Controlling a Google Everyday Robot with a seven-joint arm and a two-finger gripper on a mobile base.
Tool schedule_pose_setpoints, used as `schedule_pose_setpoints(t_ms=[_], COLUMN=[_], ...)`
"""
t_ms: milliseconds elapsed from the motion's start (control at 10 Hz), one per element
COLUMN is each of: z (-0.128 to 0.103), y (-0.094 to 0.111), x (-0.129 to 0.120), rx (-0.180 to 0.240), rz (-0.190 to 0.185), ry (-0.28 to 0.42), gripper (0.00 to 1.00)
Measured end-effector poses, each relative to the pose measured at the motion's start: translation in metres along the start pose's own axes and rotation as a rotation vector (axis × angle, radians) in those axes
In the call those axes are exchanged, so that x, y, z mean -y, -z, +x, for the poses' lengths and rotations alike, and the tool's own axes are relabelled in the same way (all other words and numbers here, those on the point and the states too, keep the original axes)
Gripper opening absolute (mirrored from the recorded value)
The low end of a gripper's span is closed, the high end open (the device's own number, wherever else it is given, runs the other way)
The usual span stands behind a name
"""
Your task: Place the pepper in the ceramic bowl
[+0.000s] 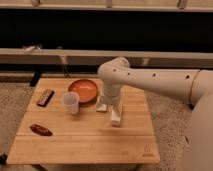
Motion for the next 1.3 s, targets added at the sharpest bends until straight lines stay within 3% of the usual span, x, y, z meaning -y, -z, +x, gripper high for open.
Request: schedule_pose_setpoints(t_ms=[500,700,900,1100,1300], z=[-0.002,-0.014,-0.047,-0.094,-0.138], y=[0.001,0.003,0.003,0.000,-0.008], x=[0.000,0.019,0.060,0.102,0.137], rx=[-0.001,-0.011,-0.029,-0.054,-0.070], rz=[0.001,0.023,0.052,0.075,0.079], ry=[0.013,0.096,0.221,0.362,0.497], gripper=[0.80,0.80,0.80,0.80,0.80])
